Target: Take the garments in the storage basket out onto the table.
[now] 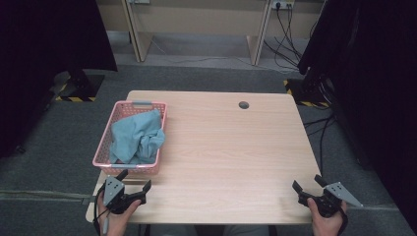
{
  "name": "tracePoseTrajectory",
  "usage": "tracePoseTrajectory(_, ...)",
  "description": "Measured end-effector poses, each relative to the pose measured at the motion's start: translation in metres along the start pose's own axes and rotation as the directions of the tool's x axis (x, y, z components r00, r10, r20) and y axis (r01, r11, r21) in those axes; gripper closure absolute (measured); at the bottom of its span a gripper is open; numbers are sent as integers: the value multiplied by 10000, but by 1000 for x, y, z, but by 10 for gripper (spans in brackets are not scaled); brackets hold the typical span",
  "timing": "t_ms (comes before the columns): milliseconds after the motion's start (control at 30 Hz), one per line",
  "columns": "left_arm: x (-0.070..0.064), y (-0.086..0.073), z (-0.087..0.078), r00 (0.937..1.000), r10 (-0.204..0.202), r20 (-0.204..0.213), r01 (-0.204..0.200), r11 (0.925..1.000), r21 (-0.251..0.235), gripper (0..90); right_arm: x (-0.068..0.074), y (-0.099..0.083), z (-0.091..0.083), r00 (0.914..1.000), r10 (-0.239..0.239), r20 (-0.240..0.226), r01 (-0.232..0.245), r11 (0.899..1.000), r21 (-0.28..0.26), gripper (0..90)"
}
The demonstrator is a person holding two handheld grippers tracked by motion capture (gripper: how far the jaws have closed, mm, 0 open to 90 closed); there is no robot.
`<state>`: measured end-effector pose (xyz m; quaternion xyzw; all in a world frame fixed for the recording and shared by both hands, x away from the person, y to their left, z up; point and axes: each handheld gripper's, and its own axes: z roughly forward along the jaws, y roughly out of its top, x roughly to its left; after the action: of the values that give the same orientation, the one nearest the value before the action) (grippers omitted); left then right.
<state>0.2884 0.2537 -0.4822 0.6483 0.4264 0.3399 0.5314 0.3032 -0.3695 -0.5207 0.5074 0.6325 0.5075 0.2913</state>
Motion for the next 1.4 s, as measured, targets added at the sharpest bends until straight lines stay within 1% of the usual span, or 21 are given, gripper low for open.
tracePoseTrajectory(33, 4, 8, 5, 10000, 13, -45, -12, 9998, 174, 43, -1, 1, 2, 10000, -21, -49, 22, 9998, 216, 15)
tracePoseTrajectory(67, 4, 8, 5, 10000, 13, -45, -12, 9998, 174, 43, -1, 1, 2, 10000, -21, -49, 22, 9998, 216, 15)
tracePoseTrajectory(100, 9, 15, 13, 9999, 87, -147, -83, 9997, 247, 43, 0, 2, 4, 10000, -95, 10, 94, 9995, 290, 15)
tracePoseTrajectory(133, 9, 15, 13, 9999, 87, -147, -83, 9997, 247, 44, 0, 2, 4, 10000, -95, 10, 94, 9995, 290, 15)
tracePoseTrajectory(167, 9, 15, 13, 9999, 87, -147, -83, 9997, 247, 44, 1, 2, 4, 9997, -236, 8, 235, 9991, 353, 15)
tracePoseTrajectory(200, 14, 21, 21, 9998, 84, -188, -79, 9996, 263, 44, 1, 2, 4, 9997, -236, 8, 235, 9991, 353, 15)
tracePoseTrajectory(233, 14, 21, 21, 9998, 84, -188, -79, 9996, 263, 48, 1, 2, 4, 9997, -236, 8, 235, 9991, 353, 15)
tracePoseTrajectory(267, 20, 28, 31, 9996, 62, -272, -51, 9992, 387, 48, 2, 2, 5, 9995, -324, 16, 324, 9986, 410, 15)
tracePoseTrajectory(367, 20, 28, 31, 9996, 62, -272, -51, 9992, 387, 48, 2, 2, 6, 9992, -410, 38, 408, 9982, 431, 15)
tracePoseTrajectory(400, 24, 31, 38, 9994, 57, -342, -39, 9986, 531, 48, 2, 2, 6, 9992, -410, 38, 408, 9982, 431, 15)
tracePoseTrajectory(500, 26, 32, 42, 9992, 37, -402, -11, 9980, 632, 49, 2, 2, 6, 9992, -407, 26, 405, 9983, 410, 15)
tracePoseTrajectory(533, 28, 34, 46, 9988, 175, -456, -138, 9968, 789, 49, 2, 2, 6, 9992, -393, 32, 391, 9985, 394, 15)
tracePoseTrajectory(633, 30, 36, 49, 9983, 263, -526, -218, 9962, 846, 51, 2, 2, 6, 9991, -428, 23, 426, 9982, 416, 15)
tracePoseTrajectory(733, 33, 42, 57, 9975, 402, -582, -334, 9930, 1129, 52, 3, 2, 6, 9989, -462, 16, 461, 9980, 431, 15)
tracePoseTrajectory(833, 36, 47, 67, 9956, 708, -619, -612, 9877, 1442, 52, 2, 2, 6, 9990, -439, -10, 439, 9982, 418, 15)
tracePoseTrajectory(900, 38, 49, 73, 9946, 813, -639, -700, 9843, 1621, 53, 2, 2, 6, 9991, -425, -14, 425, 9983, 393, 15)
tracePoseTrajectory(1167, 51, 64, 99, 9908, 1088, -810, -911, 9762, 1969, 56, 3, 2, 5, 9990, -453, -45, 454, 9983, 353, 15)
tracePoseTrajectory(1267, 57, 68, 108, 9882, 1270, -861, -1058, 9704, 2169, 61, 3, 2, 5, 9989, -459, -50, 461, 9983, 345, 15)
tracePoseTrajectory(1300, 59, 69, 111, 9881, 1268, -868, -1048, 9693, 2224, 64, 3, 2, 5, 9989, -456, -58, 458, 9984, 340, 15)
tracePoseTrajectory(1333, 62, 71, 115, 9870, 1318, -923, -1071, 9662, 2346, 66, 3, 2, 5, 9990, -453, -62, 455, 9984, 343, 15)
tracePoseTrajectory(1400, 66, 72, 120, 9868, 1309, -953, -1036, 9628, 2497, 68, 3, 2, 5, 9989, -458, -68, 460, 9984, 339, 15)
